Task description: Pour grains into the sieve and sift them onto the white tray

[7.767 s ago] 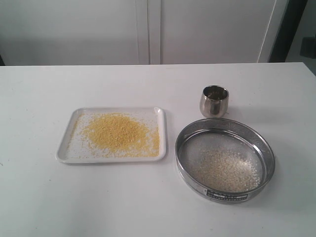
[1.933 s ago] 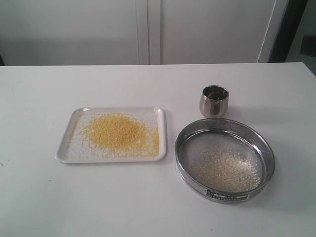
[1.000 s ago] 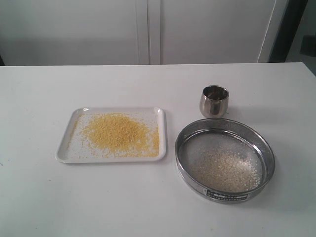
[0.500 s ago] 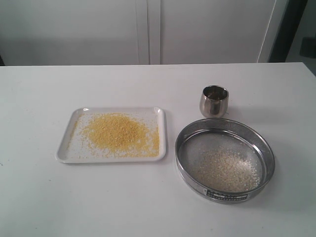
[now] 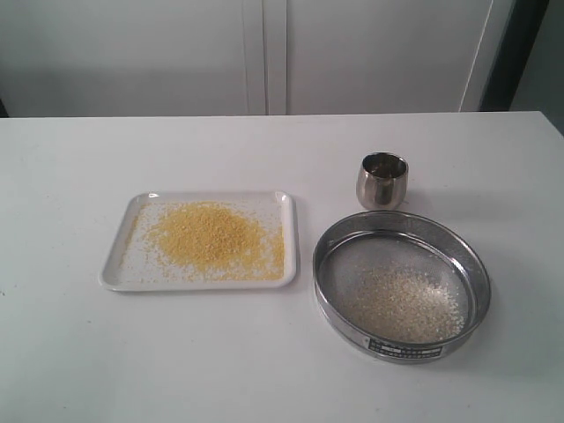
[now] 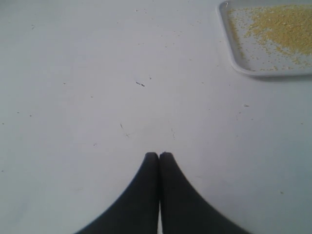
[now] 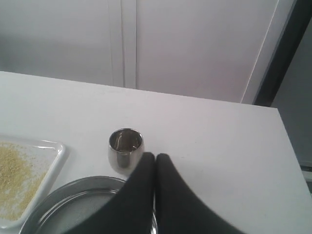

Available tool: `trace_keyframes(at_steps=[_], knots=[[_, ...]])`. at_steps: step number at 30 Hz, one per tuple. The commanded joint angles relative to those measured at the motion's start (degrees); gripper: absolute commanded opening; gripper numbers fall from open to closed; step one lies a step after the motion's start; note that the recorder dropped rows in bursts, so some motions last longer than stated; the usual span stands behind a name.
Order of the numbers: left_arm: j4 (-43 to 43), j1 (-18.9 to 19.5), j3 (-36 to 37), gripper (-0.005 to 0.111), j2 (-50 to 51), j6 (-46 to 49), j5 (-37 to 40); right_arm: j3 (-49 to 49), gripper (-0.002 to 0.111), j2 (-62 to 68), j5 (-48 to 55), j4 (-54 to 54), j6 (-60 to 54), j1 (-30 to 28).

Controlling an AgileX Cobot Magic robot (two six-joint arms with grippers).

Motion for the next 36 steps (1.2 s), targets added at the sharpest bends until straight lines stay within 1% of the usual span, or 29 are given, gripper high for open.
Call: trace_keyframes(at_steps=[1, 10, 13, 36], knots=[[-0.34, -0.27, 0.54, 0.000, -0.25, 0.00, 0.47, 0.32, 0.000, -3.71, 0.71, -0.93, 0.07, -0.13], [-0.34, -0.27, 0.54, 0.000, -0.25, 0.00, 0.47, 0.32, 0.000, -11.99, 4.50, -0.93, 0.07, -0.13], [-0.34, -0.27, 0.54, 0.000, -0.25, 0.00, 0.47, 0.93, 0.000, -14.28, 4.39, -0.93, 0.07, -0.13], [-0.34, -0.27, 0.54, 0.000, -0.25, 0.00, 0.47, 18.14, 0.000, -32.81, 4.24, -0.93, 0.07, -0.13]])
